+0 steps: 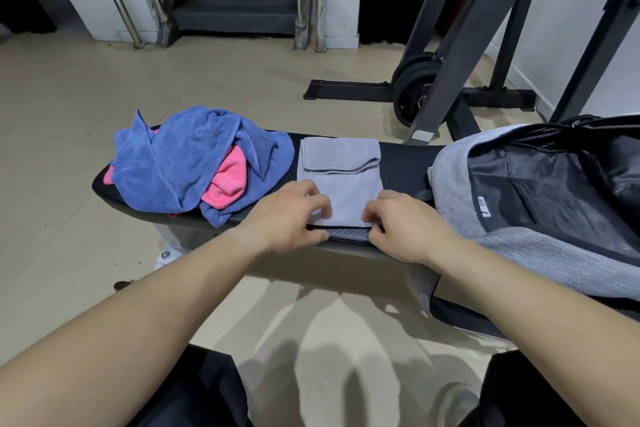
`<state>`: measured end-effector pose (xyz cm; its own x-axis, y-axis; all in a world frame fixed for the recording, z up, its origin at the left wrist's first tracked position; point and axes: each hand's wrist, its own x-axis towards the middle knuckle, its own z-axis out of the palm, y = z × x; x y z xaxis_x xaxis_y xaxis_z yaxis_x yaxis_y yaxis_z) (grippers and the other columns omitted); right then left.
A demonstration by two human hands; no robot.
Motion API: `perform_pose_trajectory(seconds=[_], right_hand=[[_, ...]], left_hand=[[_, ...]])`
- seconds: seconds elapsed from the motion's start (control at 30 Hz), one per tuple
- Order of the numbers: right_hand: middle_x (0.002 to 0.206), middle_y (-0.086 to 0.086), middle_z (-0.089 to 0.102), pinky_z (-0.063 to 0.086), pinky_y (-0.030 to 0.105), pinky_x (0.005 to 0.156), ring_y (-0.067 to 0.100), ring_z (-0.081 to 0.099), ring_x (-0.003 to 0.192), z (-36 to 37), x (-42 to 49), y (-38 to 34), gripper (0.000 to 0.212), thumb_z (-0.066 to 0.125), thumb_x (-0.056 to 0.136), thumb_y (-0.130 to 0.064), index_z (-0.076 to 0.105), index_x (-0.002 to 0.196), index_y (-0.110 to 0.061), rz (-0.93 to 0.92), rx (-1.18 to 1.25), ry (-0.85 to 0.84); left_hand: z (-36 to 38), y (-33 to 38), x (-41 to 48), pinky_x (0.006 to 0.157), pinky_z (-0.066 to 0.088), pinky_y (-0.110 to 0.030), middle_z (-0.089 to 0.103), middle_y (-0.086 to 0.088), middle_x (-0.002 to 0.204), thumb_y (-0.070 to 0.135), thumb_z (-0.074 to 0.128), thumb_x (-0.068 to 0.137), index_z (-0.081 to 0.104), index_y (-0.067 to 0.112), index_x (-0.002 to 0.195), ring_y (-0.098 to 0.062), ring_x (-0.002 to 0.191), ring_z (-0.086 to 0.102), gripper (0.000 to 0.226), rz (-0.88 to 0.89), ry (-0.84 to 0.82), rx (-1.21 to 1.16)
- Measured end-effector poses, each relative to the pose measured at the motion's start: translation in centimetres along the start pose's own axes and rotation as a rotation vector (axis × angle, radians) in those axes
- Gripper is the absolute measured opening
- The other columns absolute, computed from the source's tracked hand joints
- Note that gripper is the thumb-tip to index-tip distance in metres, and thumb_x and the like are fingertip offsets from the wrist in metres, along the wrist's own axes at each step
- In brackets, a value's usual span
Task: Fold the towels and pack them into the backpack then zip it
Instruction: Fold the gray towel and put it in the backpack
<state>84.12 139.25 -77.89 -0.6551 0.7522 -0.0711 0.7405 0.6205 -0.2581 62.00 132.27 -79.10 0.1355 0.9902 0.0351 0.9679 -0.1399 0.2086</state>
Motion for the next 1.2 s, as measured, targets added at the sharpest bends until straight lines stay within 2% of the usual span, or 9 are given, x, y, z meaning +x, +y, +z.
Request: perform_pose_trajectory(seconds=[0.1,0.2,0.33,0.47,0.57,0.7,0.87,1.03,1.2], right_hand=[[0.109,-0.009,0.064,0.053,0.039,0.084,0.022,0.06,0.102,-1.1,0.4,0.1,0.028,0.047,0.085,-0.019,0.068,0.1,-0.03,0.034,-0.013,-0.07],[0.099,-0.012,0.067,0.052,0.038,0.084,0.021,0.061,0.098,-2.1,0.8,0.6,0.03,0.045,0.083,-0.016,0.068,0.095,-0.032,0.064,-0.035,-0.107],[0.103,-0.011,0.061,0.051,0.037,0.081,0.022,0.059,0.103,-2.8,3.3,1.6,0.026,0.05,0.089,-0.02,0.067,0.105,-0.032,0.08,0.066,0.177],[0.13,-0.007,0.049,0.05,0.042,0.09,0.022,0.047,0.12,-1.9,6.4,2.6,0.043,0.056,0.092,-0.016,0.057,0.132,-0.03,0.032,0.052,0.257],[0.134,-0.006,0.046,0.044,0.037,0.088,0.024,0.042,0.121,-1.0,8.1,2.9,0.051,0.057,0.088,-0.009,0.056,0.135,-0.03,0.021,-0.02,0.247],[0.125,-0.005,0.053,0.042,0.036,0.09,0.024,0.044,0.117,-1.1,9.9,3.4,0.032,0.061,0.088,-0.014,0.069,0.115,-0.03,0.024,-0.079,0.278],[0.102,-0.008,0.057,0.045,0.037,0.082,0.02,0.053,0.103,-2.3,10.9,4.1,0.012,0.063,0.092,-0.021,0.069,0.099,-0.029,0.01,0.178,0.399],[0.096,-0.008,0.064,0.047,0.038,0.078,0.019,0.057,0.092,-2.7,10.9,4.0,0.006,0.057,0.095,-0.024,0.059,0.1,-0.028,0.012,0.335,0.484],[0.089,-0.003,0.065,0.048,0.04,0.074,0.021,0.056,0.093,-4.2,10.2,2.9,0.007,0.058,0.096,-0.031,0.059,0.103,-0.032,0.062,0.327,0.635]], left_hand=[[-0.1,-0.6,0.1,0.063,0.039,-0.031,0.05,0.011,0.102,0.039,0.058,0.09,0.059,0.033,0.1,-0.016,0.095,0.053,0.011,-0.026,0.01,0.052],[-0.7,-1.6,-0.2,0.063,0.047,-0.033,0.051,0.012,0.093,0.04,0.059,0.084,0.058,0.032,0.089,-0.014,0.088,0.057,0.008,-0.096,-0.024,0.043],[-2.0,-1.9,0.8,0.067,0.049,-0.032,0.061,0.016,0.083,0.056,0.056,0.085,0.063,0.031,0.079,-0.009,0.08,0.059,0.026,-0.251,0.065,-0.053],[-1.5,-2.3,3.9,0.075,0.048,-0.035,0.059,0.011,0.099,0.04,0.06,0.09,0.062,0.032,0.097,-0.018,0.098,0.057,0.011,-0.241,0.217,-0.062],[-0.3,-2.2,6.0,0.084,0.048,-0.038,0.053,0.007,0.117,0.037,0.061,0.089,0.058,0.032,0.116,-0.021,0.115,0.046,0.027,-0.256,0.2,-0.061],[0.6,-1.7,8.2,0.084,0.04,-0.035,0.047,0.004,0.128,0.042,0.065,0.085,0.051,0.03,0.129,-0.023,0.121,0.04,0.048,-0.257,0.207,-0.052],[1.1,-1.8,9.6,0.09,0.042,-0.034,0.047,0.005,0.124,0.048,0.069,0.08,0.051,0.032,0.129,-0.021,0.115,0.041,0.055,-0.246,0.229,-0.088],[0.2,-2.0,9.9,0.078,0.049,-0.042,0.058,0.007,0.111,0.028,0.057,0.093,0.06,0.03,0.112,-0.022,0.104,0.052,0.02,-0.22,0.437,-0.086],[-3.0,-1.6,9.7,0.077,0.049,-0.04,0.065,0.006,0.101,0.015,0.054,0.091,0.065,0.025,0.108,-0.022,0.098,0.057,0.023,-0.216,0.639,-0.212]])
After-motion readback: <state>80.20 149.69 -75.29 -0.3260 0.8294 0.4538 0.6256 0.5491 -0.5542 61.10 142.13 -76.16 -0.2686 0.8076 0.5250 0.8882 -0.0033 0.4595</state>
